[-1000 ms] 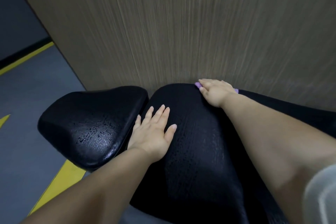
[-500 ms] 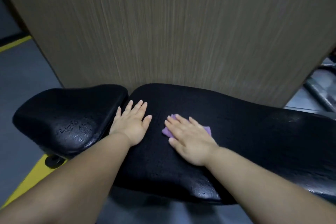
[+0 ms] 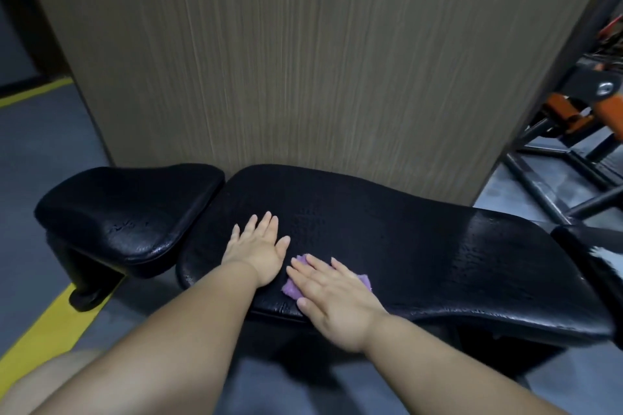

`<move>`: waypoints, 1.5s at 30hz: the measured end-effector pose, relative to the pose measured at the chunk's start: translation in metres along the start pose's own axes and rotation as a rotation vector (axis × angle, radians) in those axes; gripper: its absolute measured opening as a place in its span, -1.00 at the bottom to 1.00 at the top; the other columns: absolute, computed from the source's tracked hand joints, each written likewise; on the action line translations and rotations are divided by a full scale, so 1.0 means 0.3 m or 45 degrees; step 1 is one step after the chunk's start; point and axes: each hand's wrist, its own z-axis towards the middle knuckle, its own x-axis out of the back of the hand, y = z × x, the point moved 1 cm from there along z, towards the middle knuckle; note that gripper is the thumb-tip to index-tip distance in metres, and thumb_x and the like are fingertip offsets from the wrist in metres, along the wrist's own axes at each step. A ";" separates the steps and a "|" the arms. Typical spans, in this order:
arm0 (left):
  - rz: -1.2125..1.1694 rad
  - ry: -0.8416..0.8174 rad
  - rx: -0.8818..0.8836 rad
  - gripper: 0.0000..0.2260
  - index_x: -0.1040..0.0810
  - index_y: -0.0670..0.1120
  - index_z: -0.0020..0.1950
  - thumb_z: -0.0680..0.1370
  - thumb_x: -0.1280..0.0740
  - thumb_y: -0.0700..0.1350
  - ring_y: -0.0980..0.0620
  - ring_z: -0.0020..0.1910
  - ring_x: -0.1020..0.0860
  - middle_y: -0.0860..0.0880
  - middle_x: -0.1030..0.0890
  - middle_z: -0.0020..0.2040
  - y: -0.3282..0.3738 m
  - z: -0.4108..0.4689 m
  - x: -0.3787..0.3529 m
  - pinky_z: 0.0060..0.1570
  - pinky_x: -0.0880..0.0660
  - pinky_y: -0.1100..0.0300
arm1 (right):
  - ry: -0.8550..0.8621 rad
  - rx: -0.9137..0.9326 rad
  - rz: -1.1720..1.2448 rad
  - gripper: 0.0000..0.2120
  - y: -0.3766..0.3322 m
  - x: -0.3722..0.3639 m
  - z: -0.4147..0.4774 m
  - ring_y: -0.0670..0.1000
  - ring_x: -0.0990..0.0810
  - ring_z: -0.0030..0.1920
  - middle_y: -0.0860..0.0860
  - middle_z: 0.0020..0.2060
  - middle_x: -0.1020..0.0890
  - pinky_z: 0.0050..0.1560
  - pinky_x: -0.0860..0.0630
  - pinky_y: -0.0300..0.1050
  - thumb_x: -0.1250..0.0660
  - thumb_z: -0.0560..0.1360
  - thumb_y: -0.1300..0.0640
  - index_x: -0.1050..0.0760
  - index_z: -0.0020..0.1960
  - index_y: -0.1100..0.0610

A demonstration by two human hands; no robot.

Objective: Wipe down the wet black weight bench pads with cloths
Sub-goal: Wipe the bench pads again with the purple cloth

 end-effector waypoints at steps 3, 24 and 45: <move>-0.057 -0.013 -0.002 -0.48 0.11 -0.02 0.61 0.68 0.19 0.13 0.04 0.57 0.21 0.07 0.17 0.60 0.052 -0.021 -0.007 0.52 0.23 -0.03 | -0.027 -0.094 -0.003 -0.49 0.028 0.020 0.002 -0.14 0.22 0.53 -0.15 0.55 0.09 0.46 0.33 -0.13 0.08 0.66 -0.05 0.08 0.58 -0.01; 0.039 0.127 -0.174 -0.47 0.14 0.07 0.60 0.66 0.16 0.19 0.07 0.56 0.25 0.18 0.18 0.59 0.124 0.146 -0.012 0.51 0.28 -0.07 | 0.043 -0.418 -0.015 -0.50 0.511 0.141 0.351 -0.12 0.18 0.53 -0.14 0.55 0.06 0.52 0.21 -0.05 0.13 0.66 -0.06 0.07 0.58 -0.01; 0.052 0.122 -0.160 -0.47 0.11 0.12 0.60 0.65 0.14 0.21 0.05 0.56 0.23 0.18 0.15 0.59 0.124 0.180 -0.010 0.51 0.27 -0.09 | 0.037 -0.437 -0.021 -0.46 0.511 0.140 0.265 -0.12 0.20 0.53 -0.14 0.55 0.09 0.51 0.22 -0.04 0.15 0.64 -0.15 0.09 0.57 -0.01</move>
